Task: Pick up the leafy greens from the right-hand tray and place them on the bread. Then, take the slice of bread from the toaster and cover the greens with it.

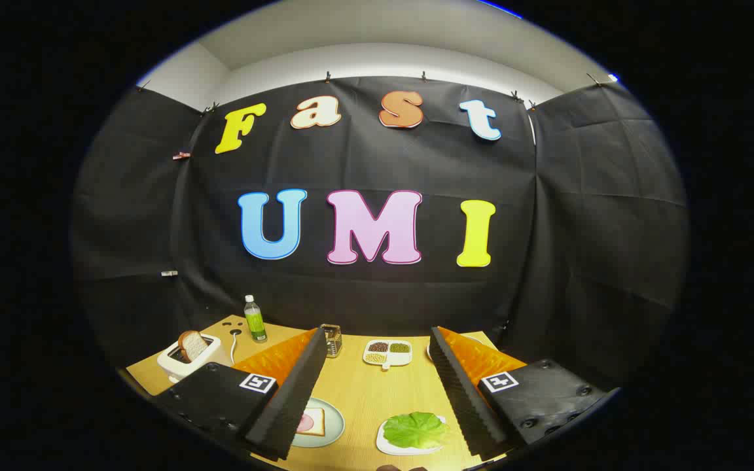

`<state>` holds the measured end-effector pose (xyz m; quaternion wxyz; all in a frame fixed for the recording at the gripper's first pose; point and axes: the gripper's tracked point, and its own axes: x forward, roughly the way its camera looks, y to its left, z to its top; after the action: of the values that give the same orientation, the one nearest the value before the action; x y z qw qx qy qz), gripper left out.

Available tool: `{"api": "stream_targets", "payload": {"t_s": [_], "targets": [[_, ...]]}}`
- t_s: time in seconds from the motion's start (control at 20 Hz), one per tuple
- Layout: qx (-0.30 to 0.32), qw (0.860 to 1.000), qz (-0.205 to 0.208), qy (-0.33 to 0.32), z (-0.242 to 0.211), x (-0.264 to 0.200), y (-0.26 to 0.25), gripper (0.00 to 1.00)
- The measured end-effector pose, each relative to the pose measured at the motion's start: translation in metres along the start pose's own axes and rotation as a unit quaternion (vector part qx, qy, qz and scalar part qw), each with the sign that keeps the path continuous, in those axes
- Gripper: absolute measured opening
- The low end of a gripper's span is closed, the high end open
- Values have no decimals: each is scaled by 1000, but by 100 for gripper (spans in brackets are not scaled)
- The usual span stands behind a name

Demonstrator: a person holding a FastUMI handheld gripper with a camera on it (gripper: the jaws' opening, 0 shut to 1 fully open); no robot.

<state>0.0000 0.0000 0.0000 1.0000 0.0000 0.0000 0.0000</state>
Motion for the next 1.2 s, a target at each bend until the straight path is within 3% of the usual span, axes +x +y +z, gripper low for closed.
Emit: {"api": "stream_targets", "payload": {"t_s": [1.2], "targets": [[-2,999,27,23,-21,27,-2,97]]}}
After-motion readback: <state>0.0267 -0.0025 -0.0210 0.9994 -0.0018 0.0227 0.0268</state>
